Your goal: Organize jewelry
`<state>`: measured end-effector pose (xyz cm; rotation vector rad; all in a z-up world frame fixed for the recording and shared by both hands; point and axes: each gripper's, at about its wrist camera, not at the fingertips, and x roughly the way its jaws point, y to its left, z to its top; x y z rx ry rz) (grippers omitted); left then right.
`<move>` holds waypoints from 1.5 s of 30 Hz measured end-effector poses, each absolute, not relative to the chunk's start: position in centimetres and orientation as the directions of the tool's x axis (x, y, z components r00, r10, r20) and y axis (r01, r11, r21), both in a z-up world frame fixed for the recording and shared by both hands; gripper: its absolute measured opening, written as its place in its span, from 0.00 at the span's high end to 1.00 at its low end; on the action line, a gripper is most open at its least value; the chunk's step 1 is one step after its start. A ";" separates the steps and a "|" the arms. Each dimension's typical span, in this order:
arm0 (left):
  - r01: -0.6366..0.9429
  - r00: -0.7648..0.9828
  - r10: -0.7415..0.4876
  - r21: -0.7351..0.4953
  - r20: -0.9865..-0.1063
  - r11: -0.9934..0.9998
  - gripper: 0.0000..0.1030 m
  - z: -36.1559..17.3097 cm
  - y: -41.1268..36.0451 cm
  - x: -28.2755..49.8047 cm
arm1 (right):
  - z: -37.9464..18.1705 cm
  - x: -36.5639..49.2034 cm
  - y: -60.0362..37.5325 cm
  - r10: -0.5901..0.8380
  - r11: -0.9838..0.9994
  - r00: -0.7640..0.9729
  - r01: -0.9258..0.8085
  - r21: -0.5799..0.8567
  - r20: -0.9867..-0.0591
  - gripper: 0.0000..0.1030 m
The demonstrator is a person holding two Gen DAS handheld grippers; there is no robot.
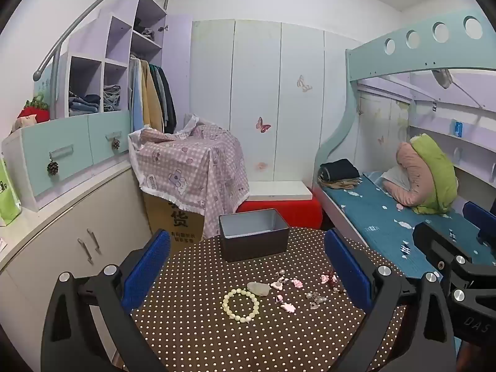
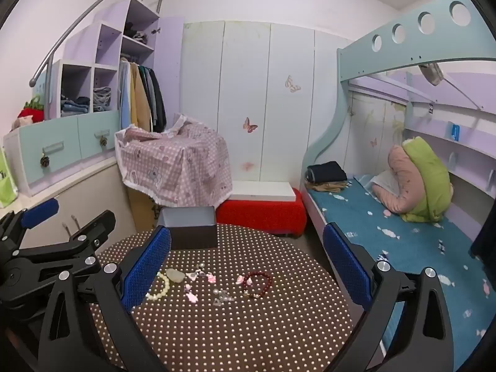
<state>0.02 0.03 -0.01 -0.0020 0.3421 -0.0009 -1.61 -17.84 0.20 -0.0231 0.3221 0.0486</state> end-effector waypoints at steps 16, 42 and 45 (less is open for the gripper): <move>0.003 0.942 -0.003 -0.001 -0.334 1.000 0.07 0.1 0.0 -0.1 | 0.2 -1.7 -17.9 0.045 0.999 0.944 -0.052 -0.015 -0.328 0.07; 0.003 0.941 -0.002 0.001 -0.338 1.000 0.07 0.1 0.0 0.0 | -0.3 -1.5 -18.3 0.050 0.999 0.940 -0.054 -0.003 -0.337 0.07; 0.003 0.941 -0.002 0.001 -0.339 1.000 0.07 0.1 0.0 0.1 | -0.3 -1.5 -18.3 0.050 0.999 0.940 -0.054 -0.003 -0.337 0.07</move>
